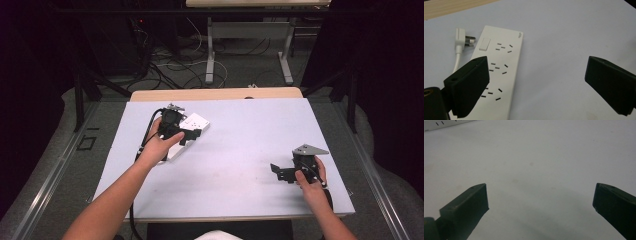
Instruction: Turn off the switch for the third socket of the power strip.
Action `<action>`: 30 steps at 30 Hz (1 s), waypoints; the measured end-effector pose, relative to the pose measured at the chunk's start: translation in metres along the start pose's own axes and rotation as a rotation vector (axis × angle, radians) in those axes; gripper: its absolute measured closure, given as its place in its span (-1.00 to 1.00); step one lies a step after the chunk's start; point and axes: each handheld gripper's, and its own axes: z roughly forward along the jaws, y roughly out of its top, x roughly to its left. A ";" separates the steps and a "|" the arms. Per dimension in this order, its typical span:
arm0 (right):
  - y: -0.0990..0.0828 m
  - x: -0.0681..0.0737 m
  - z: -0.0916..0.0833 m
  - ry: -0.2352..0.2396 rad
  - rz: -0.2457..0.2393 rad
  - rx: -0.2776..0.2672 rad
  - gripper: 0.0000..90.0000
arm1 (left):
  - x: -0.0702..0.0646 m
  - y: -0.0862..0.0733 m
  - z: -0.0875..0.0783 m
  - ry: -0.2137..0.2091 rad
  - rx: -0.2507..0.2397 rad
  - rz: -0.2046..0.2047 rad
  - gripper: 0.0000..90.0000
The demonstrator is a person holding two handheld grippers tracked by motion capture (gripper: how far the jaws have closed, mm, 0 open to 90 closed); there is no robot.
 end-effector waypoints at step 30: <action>0.000 0.002 0.000 -0.002 0.000 0.003 -1.00 | 0.023 -0.058 -0.047 0.036 -0.053 -0.088 -0.82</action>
